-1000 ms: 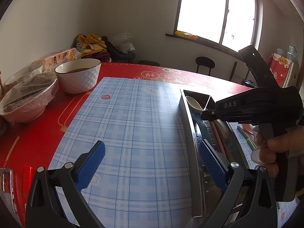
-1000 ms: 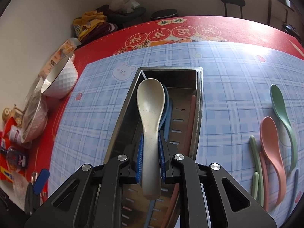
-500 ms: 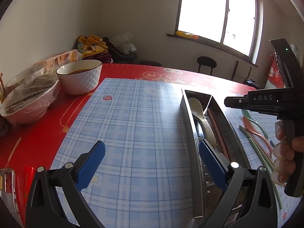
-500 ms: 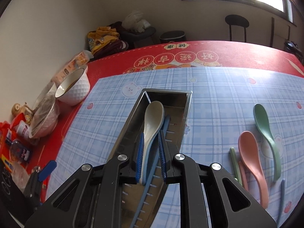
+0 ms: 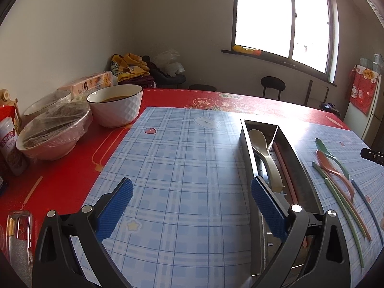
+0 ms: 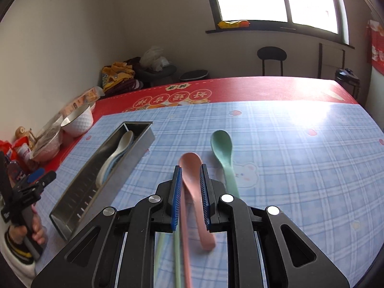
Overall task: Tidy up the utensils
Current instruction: 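Move the left gripper above the green chopstick while the right gripper withdraws from the tray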
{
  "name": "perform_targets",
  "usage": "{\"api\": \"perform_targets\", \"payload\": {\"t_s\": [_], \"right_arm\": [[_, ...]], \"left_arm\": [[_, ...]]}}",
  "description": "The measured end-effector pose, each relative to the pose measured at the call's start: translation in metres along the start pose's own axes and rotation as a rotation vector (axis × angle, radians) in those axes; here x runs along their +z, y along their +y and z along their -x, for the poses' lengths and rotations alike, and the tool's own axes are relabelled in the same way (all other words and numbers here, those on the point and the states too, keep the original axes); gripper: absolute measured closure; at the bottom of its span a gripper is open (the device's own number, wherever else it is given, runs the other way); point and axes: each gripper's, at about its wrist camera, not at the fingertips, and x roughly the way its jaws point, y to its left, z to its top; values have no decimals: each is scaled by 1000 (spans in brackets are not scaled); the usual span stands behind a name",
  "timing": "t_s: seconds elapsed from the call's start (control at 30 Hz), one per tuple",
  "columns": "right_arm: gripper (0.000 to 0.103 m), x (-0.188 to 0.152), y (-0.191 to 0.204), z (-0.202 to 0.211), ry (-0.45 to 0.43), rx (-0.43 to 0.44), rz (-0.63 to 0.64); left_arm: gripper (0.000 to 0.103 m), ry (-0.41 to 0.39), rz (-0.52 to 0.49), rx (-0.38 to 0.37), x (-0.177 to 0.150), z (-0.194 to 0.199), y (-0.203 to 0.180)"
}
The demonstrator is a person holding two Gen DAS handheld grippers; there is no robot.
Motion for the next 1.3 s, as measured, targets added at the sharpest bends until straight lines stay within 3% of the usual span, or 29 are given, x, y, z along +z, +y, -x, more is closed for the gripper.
{"api": "perform_targets", "payload": {"t_s": [0.17,0.27,0.5,0.8,1.03,1.3], "right_arm": [[87,-18,-29,15,-3,-45,28],[87,-25,-42,22,-12,-61,38],[87,-35,-63,33,-43,-78,73],[87,-38,-88,33,-38,-29,12],[87,-38,-90,36,-53,-9,1],[87,-39,-96,37,-53,6,-20]], "left_arm": [[7,-15,-9,50,3,16,-11],[7,-32,7,22,8,34,-26],[7,-65,-63,-64,17,66,-99],[7,-71,-127,-161,10,79,-182],[7,-42,-168,-178,0,74,-214],[8,-15,-175,-187,-2,64,-221]]}}
